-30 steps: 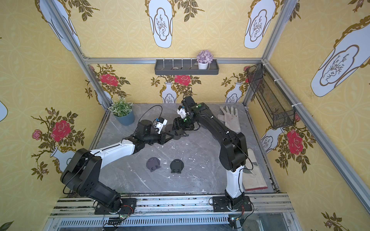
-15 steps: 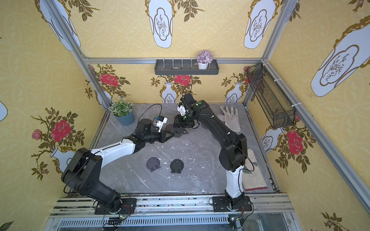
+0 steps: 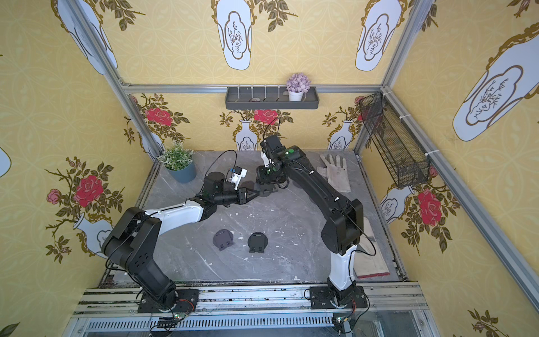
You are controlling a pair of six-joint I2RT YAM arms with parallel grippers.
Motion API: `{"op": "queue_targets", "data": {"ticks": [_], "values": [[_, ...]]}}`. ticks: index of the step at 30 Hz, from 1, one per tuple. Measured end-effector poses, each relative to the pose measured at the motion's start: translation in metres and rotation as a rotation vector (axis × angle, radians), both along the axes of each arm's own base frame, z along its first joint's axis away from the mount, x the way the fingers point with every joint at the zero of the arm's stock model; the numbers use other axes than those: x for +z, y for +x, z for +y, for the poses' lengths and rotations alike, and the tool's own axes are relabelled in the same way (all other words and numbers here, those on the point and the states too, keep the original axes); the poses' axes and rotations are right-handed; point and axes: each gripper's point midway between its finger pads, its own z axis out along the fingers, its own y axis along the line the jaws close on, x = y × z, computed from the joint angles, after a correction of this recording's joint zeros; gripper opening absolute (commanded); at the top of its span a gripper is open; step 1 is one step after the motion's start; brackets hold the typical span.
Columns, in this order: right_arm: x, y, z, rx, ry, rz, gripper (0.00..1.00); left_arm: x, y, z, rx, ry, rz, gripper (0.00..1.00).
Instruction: Open the phone stand
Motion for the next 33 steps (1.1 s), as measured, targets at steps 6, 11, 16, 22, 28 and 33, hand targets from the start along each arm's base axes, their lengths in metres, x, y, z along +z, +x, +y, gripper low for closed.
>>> {"op": "queue_targets", "data": {"ticks": [6,11,16,22,28,33], "values": [[0.012,0.001,-0.004,-0.019,0.015,-0.049,0.57,0.008,0.002,-0.002,-0.005,-0.066,0.04,0.0],[0.023,0.001,-0.009,-0.035,0.019,-0.09,0.57,0.014,0.005,-0.008,-0.024,-0.096,0.045,0.0],[0.03,0.0,-0.011,-0.04,0.024,-0.118,0.57,0.014,0.008,-0.009,-0.022,-0.111,0.053,0.0],[0.037,-0.006,-0.015,-0.04,0.035,-0.138,0.57,0.01,0.006,-0.009,-0.026,-0.138,0.084,0.0],[0.038,-0.01,-0.016,-0.039,0.047,-0.153,0.57,0.008,0.007,-0.009,-0.019,-0.15,0.114,0.0],[0.037,-0.012,-0.016,-0.035,0.052,-0.16,0.56,0.006,0.008,-0.009,-0.016,-0.149,0.125,0.0]]}}
